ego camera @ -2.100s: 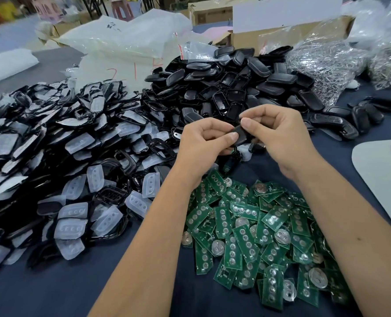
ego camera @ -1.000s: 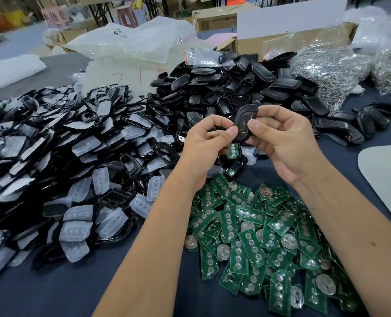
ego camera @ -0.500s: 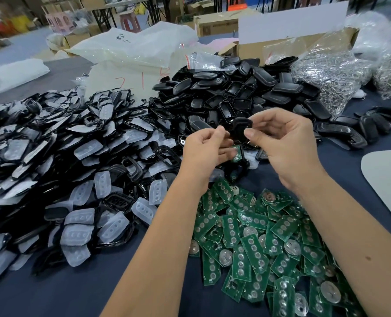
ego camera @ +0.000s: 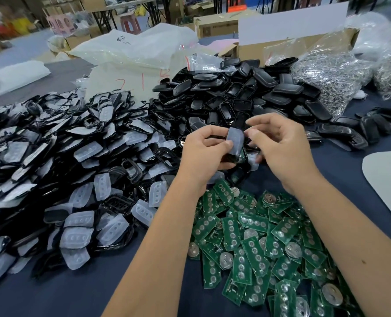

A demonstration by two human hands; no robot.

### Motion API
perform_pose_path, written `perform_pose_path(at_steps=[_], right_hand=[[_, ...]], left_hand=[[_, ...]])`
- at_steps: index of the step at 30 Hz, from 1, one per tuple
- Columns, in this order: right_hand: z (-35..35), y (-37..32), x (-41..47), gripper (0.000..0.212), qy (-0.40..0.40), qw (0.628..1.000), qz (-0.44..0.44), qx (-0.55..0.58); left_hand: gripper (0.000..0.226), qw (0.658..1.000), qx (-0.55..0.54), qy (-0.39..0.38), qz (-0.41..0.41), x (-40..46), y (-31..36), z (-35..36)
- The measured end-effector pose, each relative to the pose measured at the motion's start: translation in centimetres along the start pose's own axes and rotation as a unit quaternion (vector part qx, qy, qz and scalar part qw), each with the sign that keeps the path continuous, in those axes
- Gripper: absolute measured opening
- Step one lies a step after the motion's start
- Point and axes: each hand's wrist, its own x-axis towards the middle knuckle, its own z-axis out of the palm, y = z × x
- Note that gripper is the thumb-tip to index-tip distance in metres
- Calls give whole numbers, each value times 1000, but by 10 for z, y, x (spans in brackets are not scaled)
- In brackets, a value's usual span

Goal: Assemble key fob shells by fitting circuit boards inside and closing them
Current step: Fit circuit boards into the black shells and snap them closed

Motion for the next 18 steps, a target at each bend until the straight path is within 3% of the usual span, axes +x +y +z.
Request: perform_pose_path(at_steps=[5, 12, 18], right_hand=[[1, 6, 2, 7, -24, 999, 36, 30], [-1, 3, 1, 19, -37, 991, 75, 101], [0, -1, 1, 24, -15, 981, 99, 163]], left_hand=[[16, 997, 58, -20, 47, -3, 0, 6], [19, 988, 114, -4, 102, -4, 0, 9], [27, 989, 103, -5, 103, -5, 0, 11]])
